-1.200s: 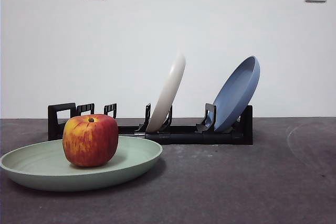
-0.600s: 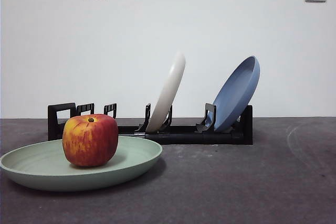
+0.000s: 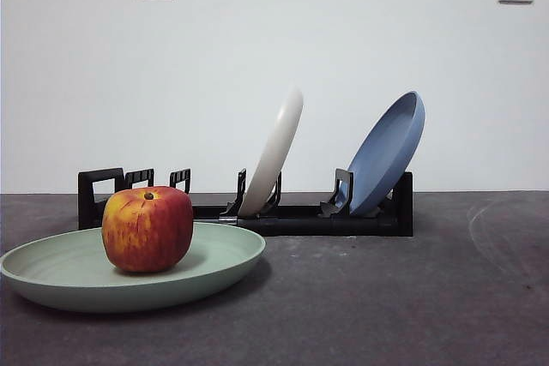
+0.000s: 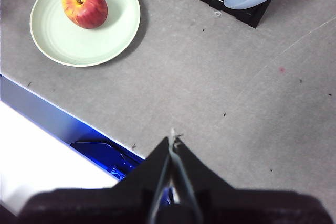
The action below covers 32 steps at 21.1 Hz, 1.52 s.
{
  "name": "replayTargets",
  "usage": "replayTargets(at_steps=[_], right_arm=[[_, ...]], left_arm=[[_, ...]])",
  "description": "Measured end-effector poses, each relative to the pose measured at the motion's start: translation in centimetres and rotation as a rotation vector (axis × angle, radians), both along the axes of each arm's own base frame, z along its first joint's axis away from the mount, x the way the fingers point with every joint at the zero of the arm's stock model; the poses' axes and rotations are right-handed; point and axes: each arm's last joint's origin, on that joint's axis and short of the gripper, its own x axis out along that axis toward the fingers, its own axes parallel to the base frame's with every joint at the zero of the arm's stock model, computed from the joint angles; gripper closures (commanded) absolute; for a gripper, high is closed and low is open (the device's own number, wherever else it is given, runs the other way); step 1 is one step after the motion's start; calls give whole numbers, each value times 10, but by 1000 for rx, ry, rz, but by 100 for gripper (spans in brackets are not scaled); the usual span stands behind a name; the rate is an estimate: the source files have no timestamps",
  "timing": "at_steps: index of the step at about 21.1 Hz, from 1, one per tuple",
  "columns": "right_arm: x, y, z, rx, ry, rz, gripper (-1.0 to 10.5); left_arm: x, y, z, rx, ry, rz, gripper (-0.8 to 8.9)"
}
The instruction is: Take the green plate from the plate rack,put the plate on the table,take the apple from the table,put the apple in the plate
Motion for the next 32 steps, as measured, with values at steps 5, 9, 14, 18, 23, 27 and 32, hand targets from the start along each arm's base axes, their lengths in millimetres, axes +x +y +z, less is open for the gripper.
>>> replayTargets(at_steps=[5, 9, 14, 18, 23, 27, 32], right_arm=[[5, 0, 1, -39, -118, -79, 946], [36, 6, -5, 46, -522, -337, 946], [85, -19, -103, 191, -597, -386, 946], [83, -48, -167, 251, -627, -414, 946], [61, -74, -203, 261, -757, -541, 946], [47, -85, -214, 261, -799, -582, 946], [34, -88, -213, 255, -826, -563, 946]], left_arm=[[0, 0, 0, 0, 0, 0, 816], [0, 0, 0, 0, 0, 0, 816], [0, 0, 0, 0, 0, 0, 816], [0, 0, 0, 2, 0, 0, 816], [0, 0, 0, 3, 0, -1, 816], [0, 0, 0, 3, 0, -1, 816], [0, 0, 0, 3, 0, -1, 816]])
